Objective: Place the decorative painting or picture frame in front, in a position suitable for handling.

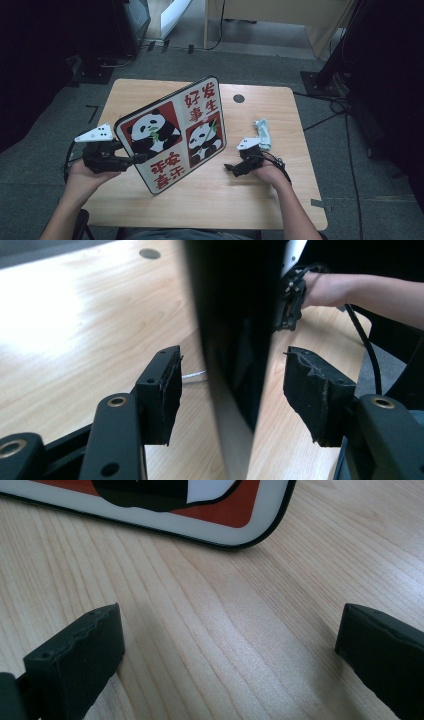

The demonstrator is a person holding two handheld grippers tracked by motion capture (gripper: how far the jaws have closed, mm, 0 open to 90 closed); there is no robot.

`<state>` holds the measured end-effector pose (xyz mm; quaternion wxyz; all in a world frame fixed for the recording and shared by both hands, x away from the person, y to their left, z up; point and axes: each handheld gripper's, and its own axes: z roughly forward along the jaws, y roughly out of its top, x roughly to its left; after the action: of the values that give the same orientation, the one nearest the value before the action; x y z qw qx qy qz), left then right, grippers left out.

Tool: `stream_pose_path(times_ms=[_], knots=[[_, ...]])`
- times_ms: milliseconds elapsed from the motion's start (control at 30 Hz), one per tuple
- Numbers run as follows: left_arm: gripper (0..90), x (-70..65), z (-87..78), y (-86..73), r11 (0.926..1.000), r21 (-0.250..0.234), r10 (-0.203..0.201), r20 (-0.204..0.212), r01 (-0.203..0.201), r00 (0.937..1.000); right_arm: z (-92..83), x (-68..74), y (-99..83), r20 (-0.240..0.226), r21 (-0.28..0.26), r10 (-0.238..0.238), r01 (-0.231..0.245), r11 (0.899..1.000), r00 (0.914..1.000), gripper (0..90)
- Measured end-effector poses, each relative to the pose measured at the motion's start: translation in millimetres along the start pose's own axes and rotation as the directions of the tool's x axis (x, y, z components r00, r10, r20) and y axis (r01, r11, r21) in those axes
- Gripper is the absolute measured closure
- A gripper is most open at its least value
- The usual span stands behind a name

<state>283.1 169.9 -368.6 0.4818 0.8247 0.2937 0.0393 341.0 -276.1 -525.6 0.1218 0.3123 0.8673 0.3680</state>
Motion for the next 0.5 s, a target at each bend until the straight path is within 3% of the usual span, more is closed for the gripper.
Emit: stream_pose_path(times_ms=[400,500], knots=[[36.6,-1.7,8.5,-13.2,0.999,0.012,0.044,-0.022,-0.043,0.9988,-0.5,-5.1,0.1,0.0,0.002,0.003,-0.003,1.0,1.0,0.0],[36.6,-1.2,10.3,-15.7,0.9993,0.008,0.036,-0.01,-0.035,0.9993,-4.1,-10.4,0.9,0.044,-0.017,0.049,-0.049,0.999,0.9978,16.9]])
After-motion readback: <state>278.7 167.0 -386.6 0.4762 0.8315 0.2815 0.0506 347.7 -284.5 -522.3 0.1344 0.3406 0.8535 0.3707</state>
